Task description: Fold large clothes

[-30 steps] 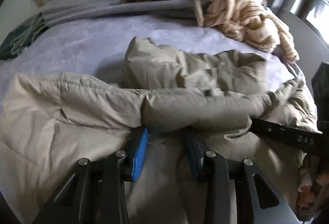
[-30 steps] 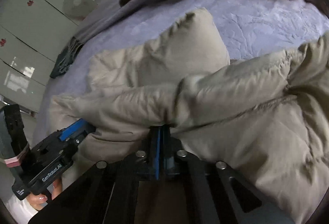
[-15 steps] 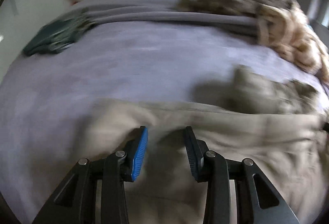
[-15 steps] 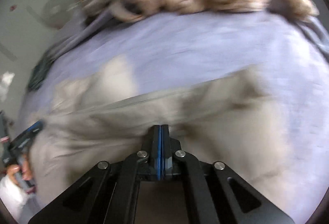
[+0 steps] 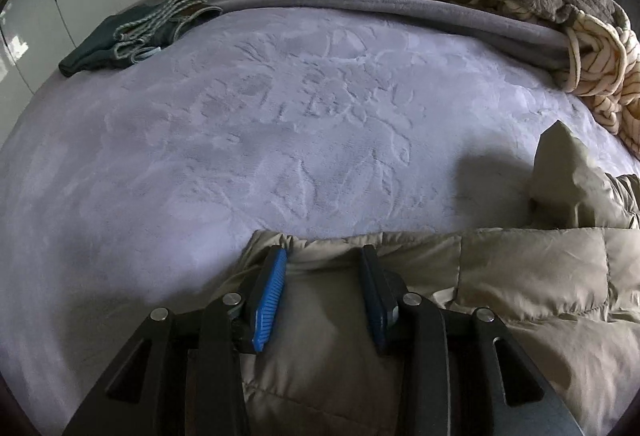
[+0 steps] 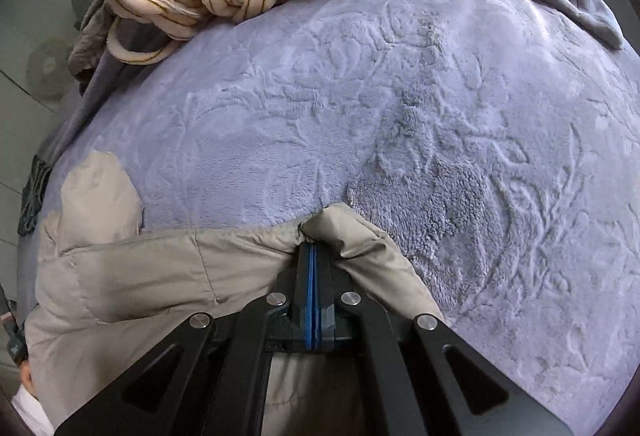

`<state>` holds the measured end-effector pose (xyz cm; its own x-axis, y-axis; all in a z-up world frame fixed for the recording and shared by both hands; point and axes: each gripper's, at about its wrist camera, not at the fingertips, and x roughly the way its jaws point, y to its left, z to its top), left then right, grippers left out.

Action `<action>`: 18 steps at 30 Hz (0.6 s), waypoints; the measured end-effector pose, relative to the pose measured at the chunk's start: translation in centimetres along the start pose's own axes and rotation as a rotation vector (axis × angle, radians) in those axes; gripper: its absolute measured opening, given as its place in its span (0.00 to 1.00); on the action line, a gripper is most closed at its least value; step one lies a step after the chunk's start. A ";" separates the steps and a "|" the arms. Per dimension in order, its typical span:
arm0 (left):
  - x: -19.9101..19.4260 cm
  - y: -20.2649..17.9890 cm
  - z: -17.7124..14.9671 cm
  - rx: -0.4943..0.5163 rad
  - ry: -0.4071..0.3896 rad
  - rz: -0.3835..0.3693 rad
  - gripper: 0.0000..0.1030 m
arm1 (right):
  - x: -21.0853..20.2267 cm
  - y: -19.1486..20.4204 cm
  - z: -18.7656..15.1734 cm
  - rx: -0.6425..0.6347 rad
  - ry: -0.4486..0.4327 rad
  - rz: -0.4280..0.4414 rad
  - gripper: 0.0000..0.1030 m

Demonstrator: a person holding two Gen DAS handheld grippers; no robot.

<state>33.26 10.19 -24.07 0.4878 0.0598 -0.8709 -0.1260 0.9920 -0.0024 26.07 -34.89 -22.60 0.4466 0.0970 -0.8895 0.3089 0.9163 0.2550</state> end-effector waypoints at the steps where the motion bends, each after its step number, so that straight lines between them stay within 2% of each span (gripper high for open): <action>1: -0.5 0.1 0.0 0.000 0.002 0.008 0.41 | -0.4 0.2 0.2 0.005 0.001 -0.004 0.00; 4: -2.6 0.6 -0.2 0.001 0.005 0.015 0.43 | -2.1 0.3 -0.3 0.020 -0.007 -0.003 0.03; 7: -4.9 1.0 -0.5 0.009 -0.015 0.036 0.68 | -3.6 0.7 -0.7 0.016 -0.019 0.012 0.03; 10: -7.0 1.5 -1.3 -0.002 -0.017 0.008 0.69 | -5.8 0.8 -1.9 0.026 -0.037 0.042 0.03; 18: -11.0 1.5 -5.0 0.009 0.027 0.009 0.69 | -10.0 0.9 -6.0 0.051 -0.032 0.102 0.04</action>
<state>23.42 10.46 -16.94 0.4632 0.0655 -0.8838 -0.1226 0.9924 0.0093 16.87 -32.67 -15.73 0.5039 0.1755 -0.8457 0.3027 0.8812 0.3631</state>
